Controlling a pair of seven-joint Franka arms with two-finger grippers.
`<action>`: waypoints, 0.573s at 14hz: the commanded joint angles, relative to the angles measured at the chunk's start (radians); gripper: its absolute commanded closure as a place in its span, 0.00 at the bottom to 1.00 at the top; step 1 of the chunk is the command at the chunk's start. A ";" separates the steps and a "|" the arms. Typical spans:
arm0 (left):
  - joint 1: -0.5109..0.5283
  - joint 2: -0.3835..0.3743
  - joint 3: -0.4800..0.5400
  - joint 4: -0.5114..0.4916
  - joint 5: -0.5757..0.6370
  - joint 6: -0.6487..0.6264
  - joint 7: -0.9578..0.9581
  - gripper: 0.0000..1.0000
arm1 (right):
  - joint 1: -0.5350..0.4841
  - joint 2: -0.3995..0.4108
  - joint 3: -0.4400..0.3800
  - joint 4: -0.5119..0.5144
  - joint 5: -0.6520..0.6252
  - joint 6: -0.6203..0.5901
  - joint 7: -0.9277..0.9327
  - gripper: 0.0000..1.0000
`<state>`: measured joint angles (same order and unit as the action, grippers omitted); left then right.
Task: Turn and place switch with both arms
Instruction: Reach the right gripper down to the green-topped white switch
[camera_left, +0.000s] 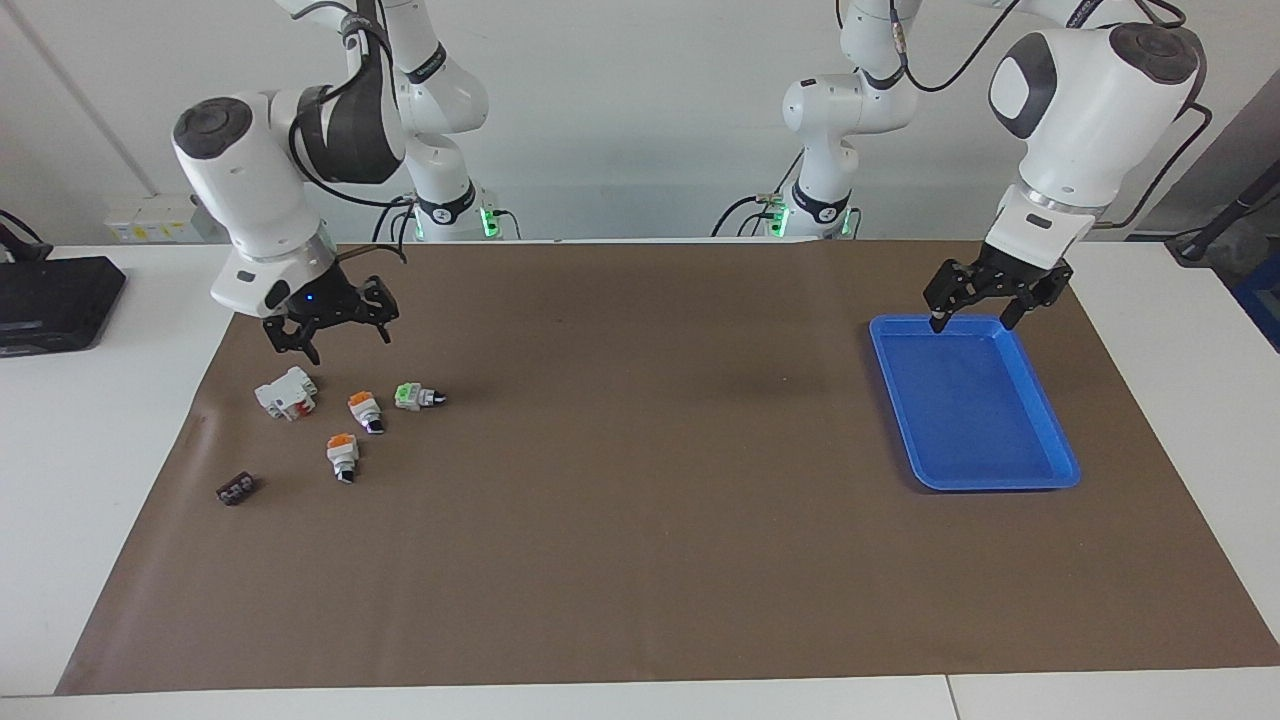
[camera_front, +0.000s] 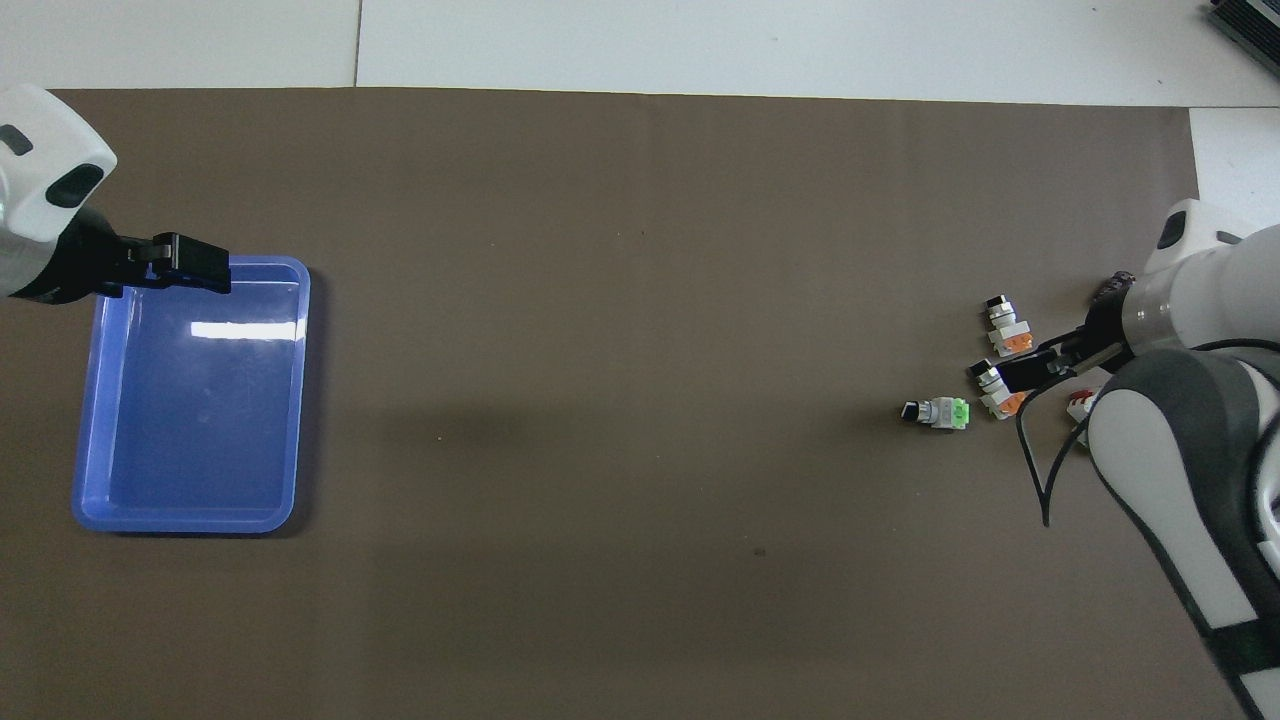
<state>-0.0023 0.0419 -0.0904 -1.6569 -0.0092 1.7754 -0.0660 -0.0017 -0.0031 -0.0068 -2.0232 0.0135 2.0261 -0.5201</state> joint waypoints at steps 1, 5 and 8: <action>0.007 -0.027 -0.005 -0.027 0.018 -0.002 -0.011 0.00 | 0.015 0.043 0.004 -0.107 0.014 0.148 -0.276 0.00; 0.007 -0.027 -0.005 -0.027 0.018 -0.002 -0.011 0.00 | 0.058 0.077 0.004 -0.219 0.014 0.301 -0.625 0.00; 0.007 -0.027 -0.005 -0.027 0.018 -0.002 -0.011 0.00 | 0.054 0.055 0.002 -0.276 0.014 0.310 -0.760 0.00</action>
<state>-0.0023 0.0419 -0.0904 -1.6569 -0.0092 1.7751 -0.0661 0.0633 0.0980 -0.0051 -2.2388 0.0161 2.3128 -1.1823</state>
